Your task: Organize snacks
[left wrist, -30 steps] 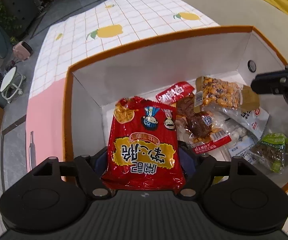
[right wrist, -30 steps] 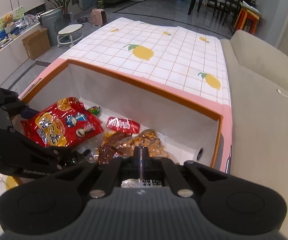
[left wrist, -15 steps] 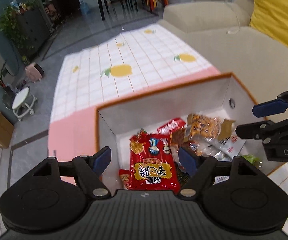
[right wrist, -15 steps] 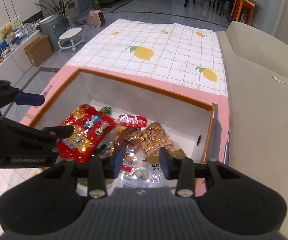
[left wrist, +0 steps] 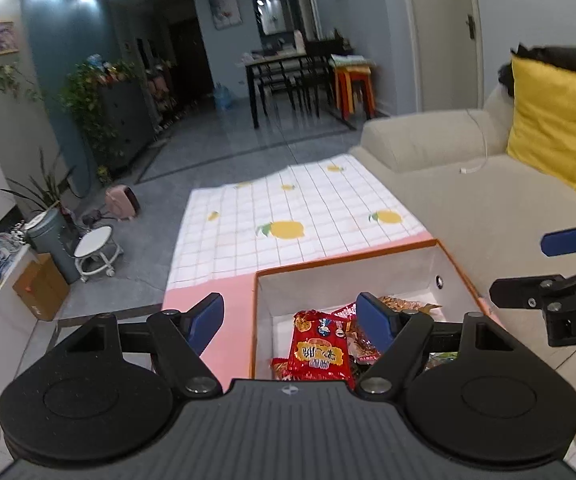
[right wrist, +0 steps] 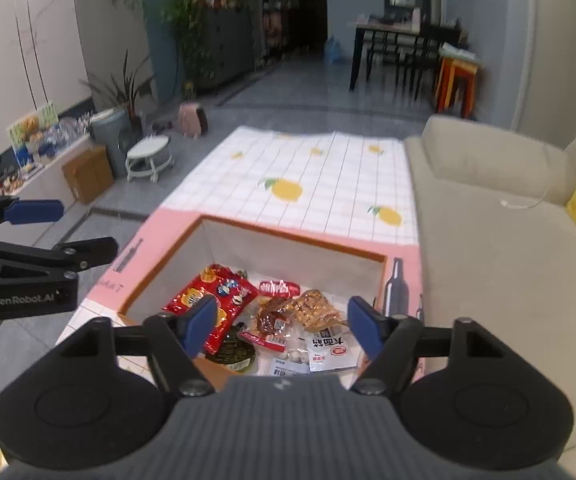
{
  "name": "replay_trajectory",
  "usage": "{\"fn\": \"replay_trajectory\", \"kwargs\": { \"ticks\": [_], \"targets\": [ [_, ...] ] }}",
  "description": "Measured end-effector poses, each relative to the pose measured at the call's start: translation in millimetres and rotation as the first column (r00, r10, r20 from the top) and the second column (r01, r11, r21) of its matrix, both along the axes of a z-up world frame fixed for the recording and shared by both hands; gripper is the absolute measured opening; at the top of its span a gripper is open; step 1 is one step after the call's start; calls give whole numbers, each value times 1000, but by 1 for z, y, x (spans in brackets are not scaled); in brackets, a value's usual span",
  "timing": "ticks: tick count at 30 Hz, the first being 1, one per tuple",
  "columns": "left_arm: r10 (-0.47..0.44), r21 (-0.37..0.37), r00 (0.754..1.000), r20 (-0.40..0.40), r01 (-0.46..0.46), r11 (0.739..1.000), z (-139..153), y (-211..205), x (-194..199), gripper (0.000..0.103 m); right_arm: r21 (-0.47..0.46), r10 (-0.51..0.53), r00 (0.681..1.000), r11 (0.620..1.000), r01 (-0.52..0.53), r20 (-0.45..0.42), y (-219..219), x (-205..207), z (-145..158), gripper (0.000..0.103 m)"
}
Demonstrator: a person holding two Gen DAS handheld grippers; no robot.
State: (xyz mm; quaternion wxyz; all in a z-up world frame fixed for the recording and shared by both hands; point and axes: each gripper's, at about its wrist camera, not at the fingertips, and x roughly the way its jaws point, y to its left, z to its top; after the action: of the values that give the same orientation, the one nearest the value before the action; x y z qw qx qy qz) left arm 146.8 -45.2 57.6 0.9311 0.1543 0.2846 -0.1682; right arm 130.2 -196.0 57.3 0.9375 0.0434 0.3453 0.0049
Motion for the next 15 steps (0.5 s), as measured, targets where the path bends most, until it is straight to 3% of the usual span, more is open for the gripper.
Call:
{"fn": "replay_trajectory", "kwargs": {
  "ticks": [9,15],
  "targets": [
    [75,-56,994,77,-70,996,11,28,-78,89,40,-38,995,999,35,89,31,-99,12,82],
    [118,-102,989,93,-109,989,8,38,-115,89,13,-86,990,996,85,110,51,-145,11,83]
  ]
}}
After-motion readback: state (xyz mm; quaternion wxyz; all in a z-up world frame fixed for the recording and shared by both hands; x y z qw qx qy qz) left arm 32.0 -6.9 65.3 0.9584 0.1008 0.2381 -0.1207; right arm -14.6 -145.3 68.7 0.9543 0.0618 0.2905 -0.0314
